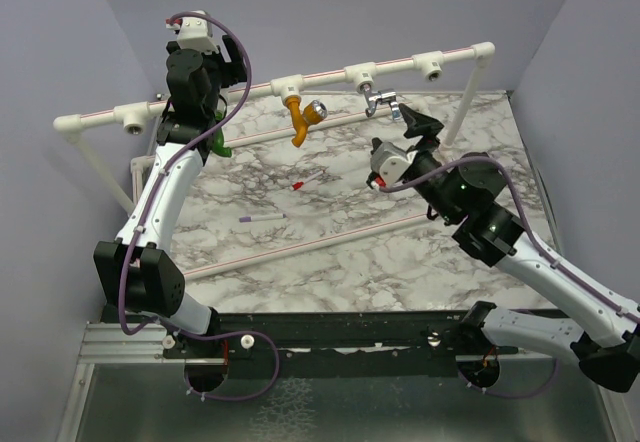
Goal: Install the water faucets
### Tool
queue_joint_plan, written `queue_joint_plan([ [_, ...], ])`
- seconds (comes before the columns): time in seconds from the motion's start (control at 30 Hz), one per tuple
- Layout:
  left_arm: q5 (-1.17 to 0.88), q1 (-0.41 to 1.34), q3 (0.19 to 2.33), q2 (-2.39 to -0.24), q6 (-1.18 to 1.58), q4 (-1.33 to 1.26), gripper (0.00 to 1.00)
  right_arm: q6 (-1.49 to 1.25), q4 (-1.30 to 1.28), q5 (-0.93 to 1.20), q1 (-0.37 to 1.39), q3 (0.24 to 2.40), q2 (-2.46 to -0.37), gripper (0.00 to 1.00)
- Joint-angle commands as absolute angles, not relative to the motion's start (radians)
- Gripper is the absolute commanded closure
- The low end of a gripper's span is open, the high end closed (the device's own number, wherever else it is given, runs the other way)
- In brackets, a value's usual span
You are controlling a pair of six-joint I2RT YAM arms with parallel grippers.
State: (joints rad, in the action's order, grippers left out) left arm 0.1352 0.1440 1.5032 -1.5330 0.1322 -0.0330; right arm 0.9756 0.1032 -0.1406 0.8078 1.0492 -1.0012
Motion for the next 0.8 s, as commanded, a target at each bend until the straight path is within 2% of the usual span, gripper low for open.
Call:
queue_joint_plan([
  [0.0,0.129,0.130,1.407,-1.636,0.117,0.230,0.20,1.314,0.075,-0.127,0.806,1.077,-1.054,0.17],
  [0.4,0.126,0.130,1.407,-1.640,0.117,0.230,0.20,1.685,0.269,-0.281,0.806,1.094,-1.216,0.21],
  [0.77,0.127,0.129,1.407,-1.641,0.116,0.230,0.20,1.790,0.385,-0.381,0.807,1.108,-1.335,0.35],
])
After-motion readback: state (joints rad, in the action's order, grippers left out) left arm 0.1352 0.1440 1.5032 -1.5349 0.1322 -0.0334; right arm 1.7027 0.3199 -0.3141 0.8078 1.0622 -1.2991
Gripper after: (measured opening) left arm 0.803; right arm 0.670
